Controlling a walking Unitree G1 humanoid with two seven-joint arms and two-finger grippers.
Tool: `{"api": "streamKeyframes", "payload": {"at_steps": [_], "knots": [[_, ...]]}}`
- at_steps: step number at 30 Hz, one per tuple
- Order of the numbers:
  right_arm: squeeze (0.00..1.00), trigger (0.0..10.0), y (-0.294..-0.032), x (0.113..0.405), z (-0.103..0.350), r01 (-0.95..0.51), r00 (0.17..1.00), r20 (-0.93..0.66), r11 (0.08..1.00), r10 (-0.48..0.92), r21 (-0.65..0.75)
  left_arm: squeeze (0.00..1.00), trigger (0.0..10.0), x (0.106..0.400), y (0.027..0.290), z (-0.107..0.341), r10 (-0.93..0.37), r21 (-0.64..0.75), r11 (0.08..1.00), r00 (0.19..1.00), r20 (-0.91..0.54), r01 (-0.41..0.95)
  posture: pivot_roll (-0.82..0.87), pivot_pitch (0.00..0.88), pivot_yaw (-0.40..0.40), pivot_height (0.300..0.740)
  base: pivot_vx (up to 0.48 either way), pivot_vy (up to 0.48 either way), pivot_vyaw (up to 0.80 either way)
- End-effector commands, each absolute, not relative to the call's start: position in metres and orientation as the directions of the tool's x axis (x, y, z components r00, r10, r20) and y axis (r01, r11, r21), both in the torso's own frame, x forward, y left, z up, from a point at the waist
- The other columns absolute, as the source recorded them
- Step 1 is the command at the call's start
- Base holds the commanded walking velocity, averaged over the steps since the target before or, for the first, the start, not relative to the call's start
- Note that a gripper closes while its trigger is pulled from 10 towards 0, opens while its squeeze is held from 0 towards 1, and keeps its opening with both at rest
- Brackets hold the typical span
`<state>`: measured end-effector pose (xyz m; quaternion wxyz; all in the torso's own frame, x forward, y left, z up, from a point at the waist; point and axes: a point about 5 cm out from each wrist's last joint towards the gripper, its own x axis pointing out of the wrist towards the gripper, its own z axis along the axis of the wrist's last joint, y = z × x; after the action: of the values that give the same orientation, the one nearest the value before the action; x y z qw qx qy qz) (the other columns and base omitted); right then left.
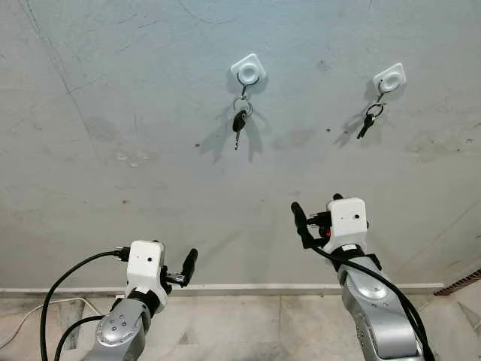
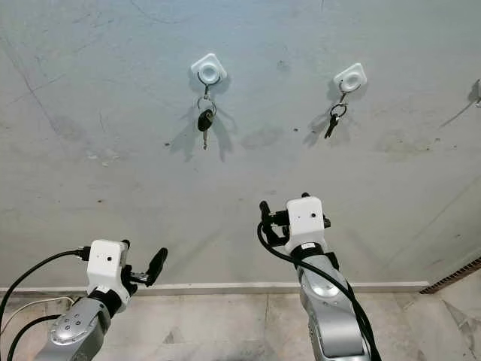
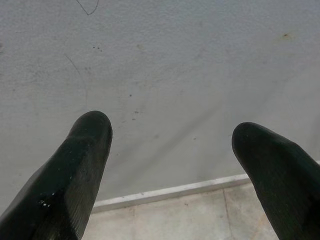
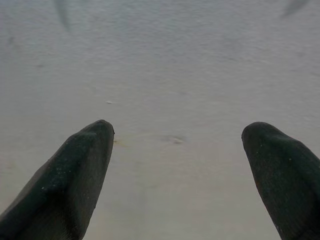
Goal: Hang keys on a hook
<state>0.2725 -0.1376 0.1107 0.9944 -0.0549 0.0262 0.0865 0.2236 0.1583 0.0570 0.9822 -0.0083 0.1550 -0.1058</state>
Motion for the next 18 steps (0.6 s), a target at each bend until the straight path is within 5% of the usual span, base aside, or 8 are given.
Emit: {"api": "streamKeyframes", "payload": {"at_steps": [1, 13, 18], "knots": [[0.0, 10.0, -0.1362, 0.2722, 0.1096, -0.184, 0.982, -0.066, 0.977, 0.178, -0.106, 0.0, 10.0, 0.224, 0.1571, 0.0601, -0.222, -0.04, 0.975, 0.931, -0.291, 0.22, 0.05, 0.072, -0.019, 0.74, 0.0, 0.0, 0.0], [0.0, 10.0, -0.1386, 0.2742, 0.11, -0.175, 0.984, -0.065, 0.979, 0.168, -0.104, 0.0, 10.0, 0.2229, 0.1564, 0.0596, -0.233, -0.044, 0.972, 0.927, -0.294, 0.23, 0.05, 0.074, -0.017, 0.74, 0.0, 0.0, 0.0], [0.0, 10.0, -0.1387, 0.2735, 0.1098, -0.172, 0.984, -0.067, 0.98, 0.166, -0.103, 0.0, 10.0, 0.2225, 0.156, 0.0593, -0.235, -0.046, 0.972, 0.926, -0.295, 0.232, 0.05, 0.078, -0.017, 0.74, -0.266, 0.0, 0.0]]}}
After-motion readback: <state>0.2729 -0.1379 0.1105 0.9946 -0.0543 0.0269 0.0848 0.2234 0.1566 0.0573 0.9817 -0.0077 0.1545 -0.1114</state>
